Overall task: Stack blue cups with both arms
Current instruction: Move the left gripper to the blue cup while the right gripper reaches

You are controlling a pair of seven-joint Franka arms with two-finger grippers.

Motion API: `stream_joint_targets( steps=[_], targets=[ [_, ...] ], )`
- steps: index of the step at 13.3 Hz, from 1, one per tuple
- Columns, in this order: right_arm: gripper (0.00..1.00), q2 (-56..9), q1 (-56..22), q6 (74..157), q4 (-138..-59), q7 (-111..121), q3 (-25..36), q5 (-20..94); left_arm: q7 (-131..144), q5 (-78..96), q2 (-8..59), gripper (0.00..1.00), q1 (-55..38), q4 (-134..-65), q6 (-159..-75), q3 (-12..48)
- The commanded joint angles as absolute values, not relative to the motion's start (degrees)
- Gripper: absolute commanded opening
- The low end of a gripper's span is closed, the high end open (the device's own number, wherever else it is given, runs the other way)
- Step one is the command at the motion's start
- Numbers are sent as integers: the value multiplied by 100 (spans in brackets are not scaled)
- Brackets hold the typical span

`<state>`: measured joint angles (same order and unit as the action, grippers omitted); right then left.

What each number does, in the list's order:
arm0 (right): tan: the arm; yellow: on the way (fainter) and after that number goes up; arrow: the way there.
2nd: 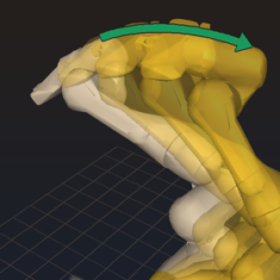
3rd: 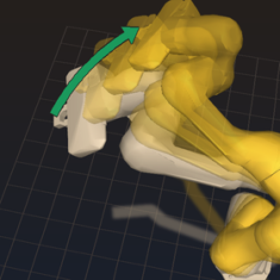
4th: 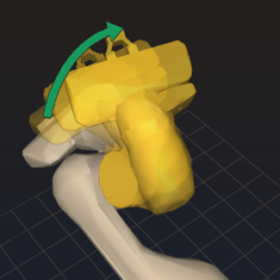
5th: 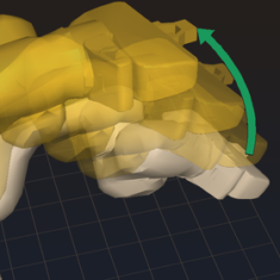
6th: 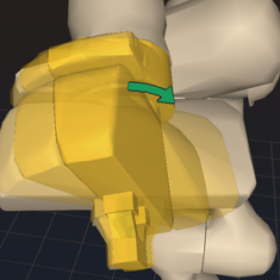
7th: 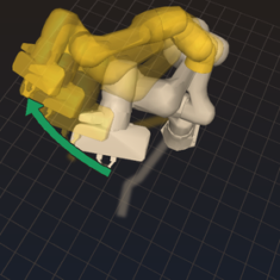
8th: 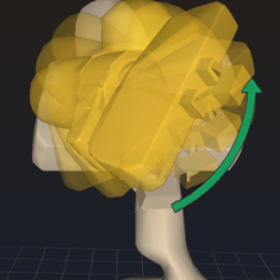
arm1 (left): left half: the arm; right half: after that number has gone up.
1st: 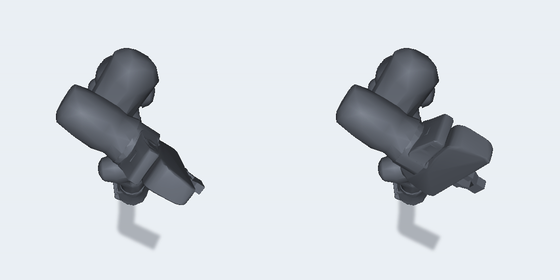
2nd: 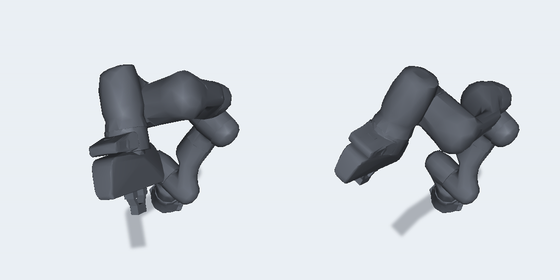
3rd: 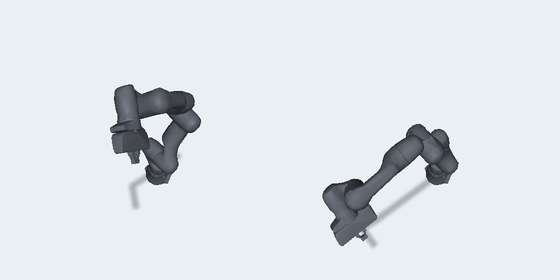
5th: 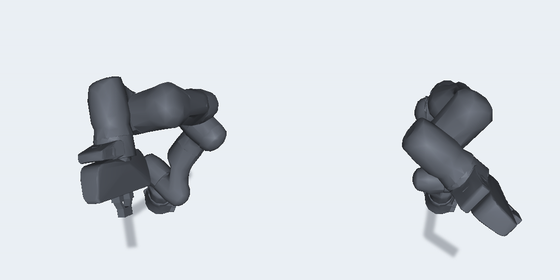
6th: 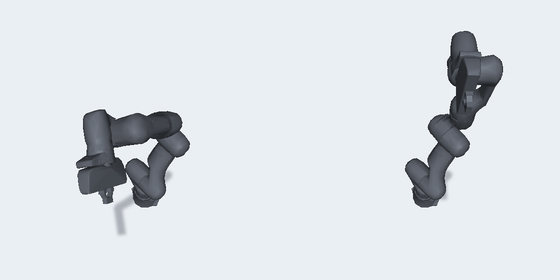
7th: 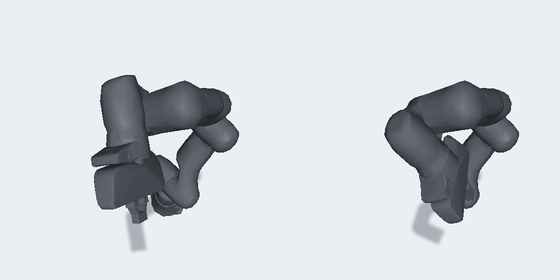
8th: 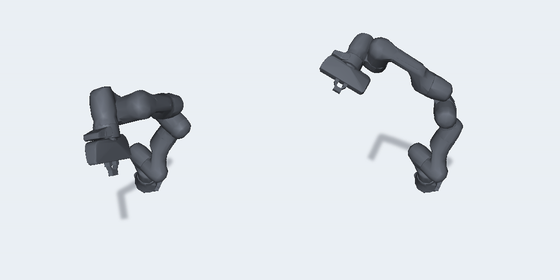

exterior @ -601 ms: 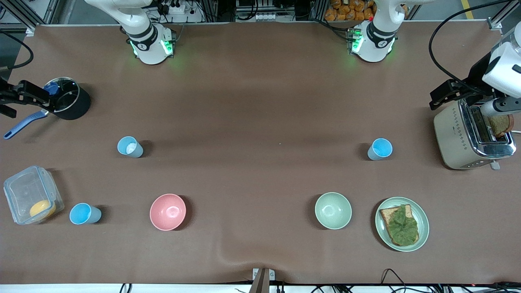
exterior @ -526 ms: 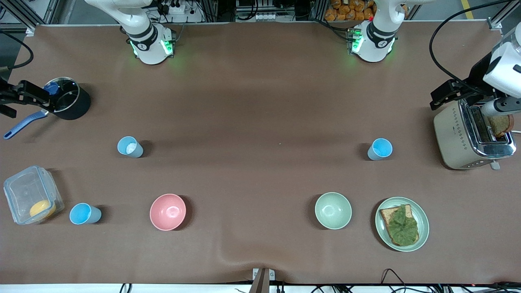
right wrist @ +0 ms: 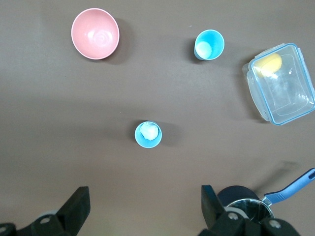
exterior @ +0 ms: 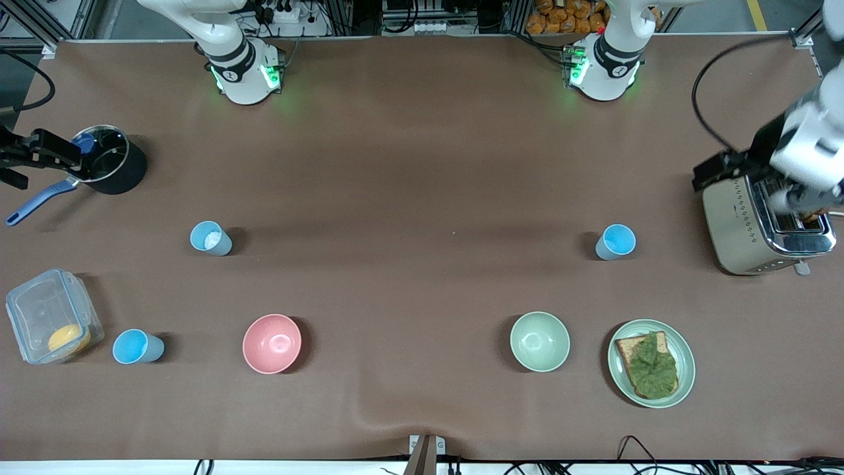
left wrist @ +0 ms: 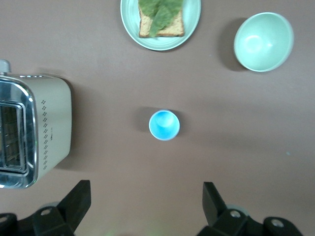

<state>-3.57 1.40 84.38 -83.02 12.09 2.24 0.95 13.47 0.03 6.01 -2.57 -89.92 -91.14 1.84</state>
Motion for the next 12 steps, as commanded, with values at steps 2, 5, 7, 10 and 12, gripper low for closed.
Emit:
stream_joint_targets(
  steps=[2, 5, 7, 10, 12],
  targets=[
    [100, -483, 141, 8341, -8270, 1204, 167, 35, 1292, -44, 915, 100, 123, -10225, -10638, 263],
    [100, -650, 158, 8332, -8306, 1222, 158, 44, 1292, -114, 817, 100, 53, -11326, -11791, 368],
    [100, -861, 167, 8341, -8314, 1231, 158, 79, 1345, -456, 870, 100, 53, -11784, -12442, 501],
    [100, -1098, 228, 8463, -8550, 1466, 158, 114, 1362, -457, 887, 100, 70, -12671, -13269, 501],
    [100, -1020, 220, 9460, -9383, 1538, 158, 114, 1354, -466, 1167, 100, 70, -12946, -13911, 510]
  ],
)
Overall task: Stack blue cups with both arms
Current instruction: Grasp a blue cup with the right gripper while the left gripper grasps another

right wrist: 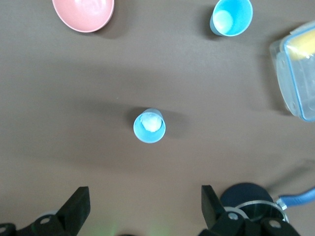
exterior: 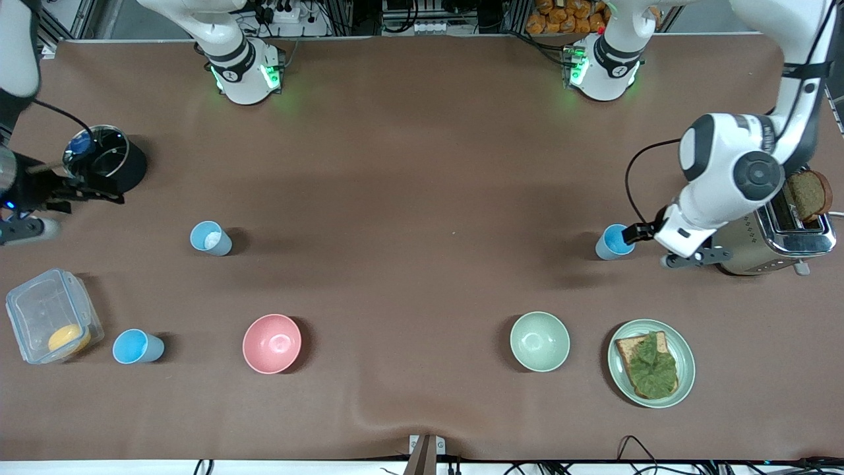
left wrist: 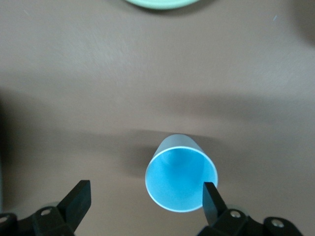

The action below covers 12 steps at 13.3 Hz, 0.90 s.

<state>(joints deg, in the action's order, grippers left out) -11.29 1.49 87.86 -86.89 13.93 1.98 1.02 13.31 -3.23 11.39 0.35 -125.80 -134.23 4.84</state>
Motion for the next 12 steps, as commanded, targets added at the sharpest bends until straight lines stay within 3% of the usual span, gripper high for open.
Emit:
stream_joint_targets(
  steps=[1, 7, 9, 12],
  targets=[
    [100, -1020, 211, 9814, -9648, 1538, 158, 114, 1354, -466, 1230, 100, 70, -12946, -13922, 510],
    [100, -1124, 255, 11265, -10914, 1538, 167, 114, 1336, -475, 1415, 100, 88, -12920, -13948, 510],
    [100, -1143, 255, 12169, -11555, 1547, 176, 105, 1327, -475, 1511, 100, 88, -12903, -13957, 510],
    [100, -1396, 255, 12734, -11856, 1564, 176, 97, 1231, -483, 1696, 72, 123, -12745, -13957, 518]
  ],
)
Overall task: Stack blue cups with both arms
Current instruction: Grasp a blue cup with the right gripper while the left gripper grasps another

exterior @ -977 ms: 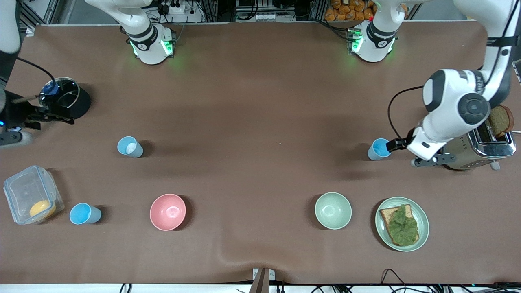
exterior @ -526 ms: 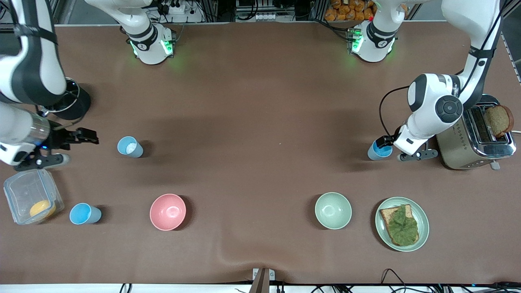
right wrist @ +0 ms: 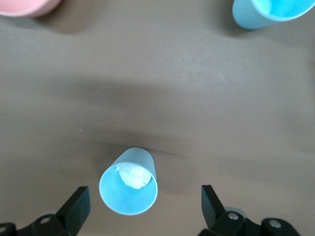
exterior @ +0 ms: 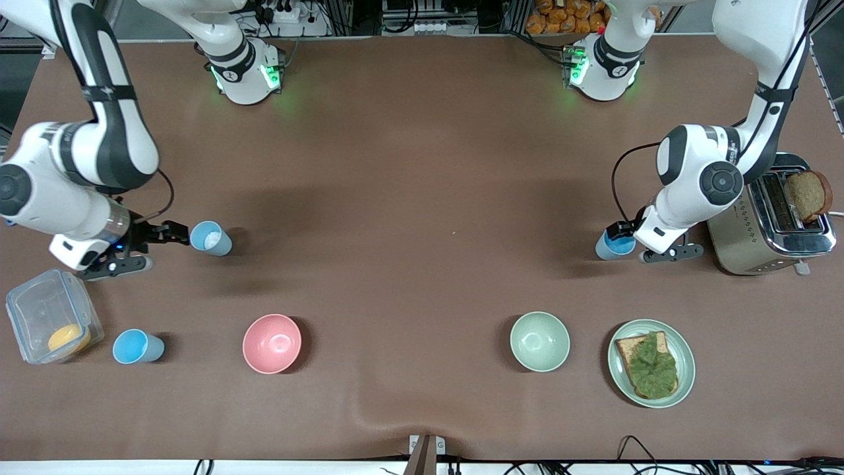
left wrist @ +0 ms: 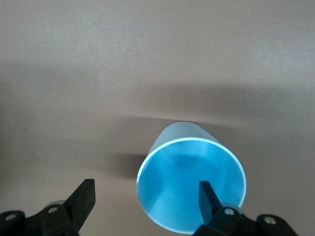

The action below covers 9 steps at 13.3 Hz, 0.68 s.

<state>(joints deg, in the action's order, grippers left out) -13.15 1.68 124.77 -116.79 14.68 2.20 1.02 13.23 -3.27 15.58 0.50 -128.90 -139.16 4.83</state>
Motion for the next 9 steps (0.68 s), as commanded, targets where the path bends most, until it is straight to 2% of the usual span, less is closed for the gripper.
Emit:
stream_joint_targets(
  steps=[1, 3, 9],
  targets=[
    [100, -1441, 264, 12892, -12004, 1651, 176, 97, 1213, -483, 1731, 51, 97, -12683, -13948, 510],
    [100, -1424, 369, 13445, -12461, 1801, 167, 88, 1099, -483, 1924, 0, 61, -12525, -13904, 518],
    [100, -1424, 589, 13605, -12726, 2188, 167, 97, 1002, -483, 1925, 0, 97, -12498, -13896, 527]
  ],
)
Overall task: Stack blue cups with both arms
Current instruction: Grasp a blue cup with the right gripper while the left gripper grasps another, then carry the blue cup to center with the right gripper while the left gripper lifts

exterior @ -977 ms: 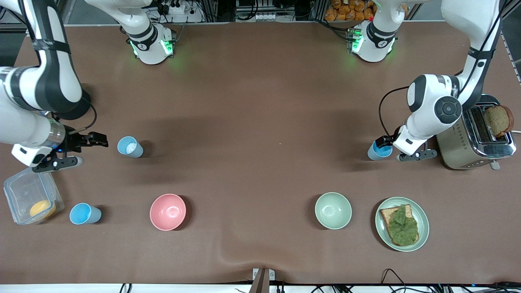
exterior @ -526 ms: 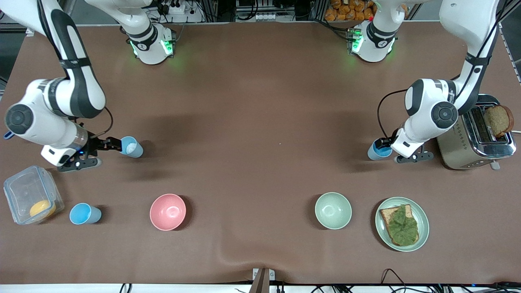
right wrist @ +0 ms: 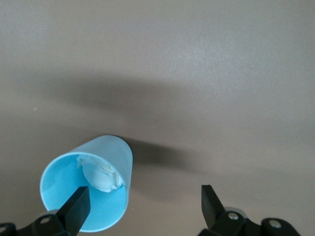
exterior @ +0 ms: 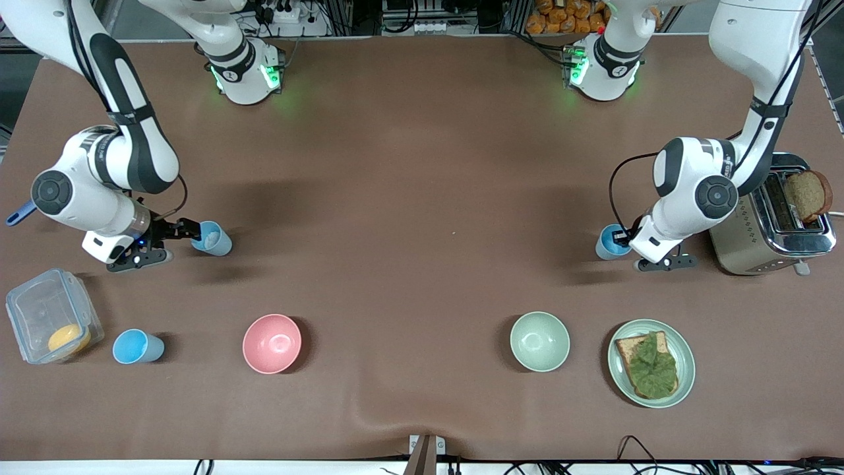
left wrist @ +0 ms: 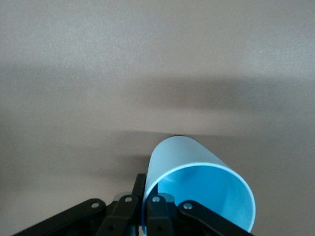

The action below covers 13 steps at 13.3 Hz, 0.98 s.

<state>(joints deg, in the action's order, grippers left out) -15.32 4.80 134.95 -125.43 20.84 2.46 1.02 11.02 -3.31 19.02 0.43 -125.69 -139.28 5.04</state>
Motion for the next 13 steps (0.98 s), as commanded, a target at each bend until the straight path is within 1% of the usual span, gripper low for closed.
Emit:
stream_joint_targets(
  steps=[1, 4, 6, 7, 8, 9, 10, 11, 12, 13],
  targets=[
    [100, -1441, 589, 13640, -12744, 2188, 167, 97, 985, -483, 1907, 0, 97, -12481, -13896, 527],
    [100, -1537, 563, 13789, -12753, 2188, 158, 105, 1011, -475, 1715, 0, 105, -12472, -13869, 527],
    [100, -1669, 571, 13912, -12753, 2180, 158, 105, 1002, -448, 1251, 0, 62, -12463, -13494, 554],
    [97, -1722, 563, 13957, -12753, 2180, 150, 105, 1019, -422, 987, 0, 62, -12306, -13169, 736],
    [83, -1757, 563, 13992, -12753, 2180, 149, 105, 1072, -404, 819, 0, 96, -11957, -12583, 964],
    [67, -1784, 545, 13983, -12753, 2162, 141, 114, 1116, -378, 791, 0, 79, -11422, -11838, 1054],
    [48, -1784, 536, 13966, -12744, 2119, 141, 114, 1168, -308, 826, 0, 70, -10747, -10995, 1133],
    [26, -1784, 519, 13914, -12744, 2092, 132, 140, 1247, -221, 870, 0, 53, -10140, -10273, 1169],
    [3, -1767, 432, 13870, -12735, 2066, 132, 280, 1379, -124, 896, 0, 1, -9612, -9796, 1178],
    [0, -1749, 335, 13704, -12683, 2048, 132, 403, 1415, -97, 896, 0, -87, -9328, -9565, 1195]
  ],
)
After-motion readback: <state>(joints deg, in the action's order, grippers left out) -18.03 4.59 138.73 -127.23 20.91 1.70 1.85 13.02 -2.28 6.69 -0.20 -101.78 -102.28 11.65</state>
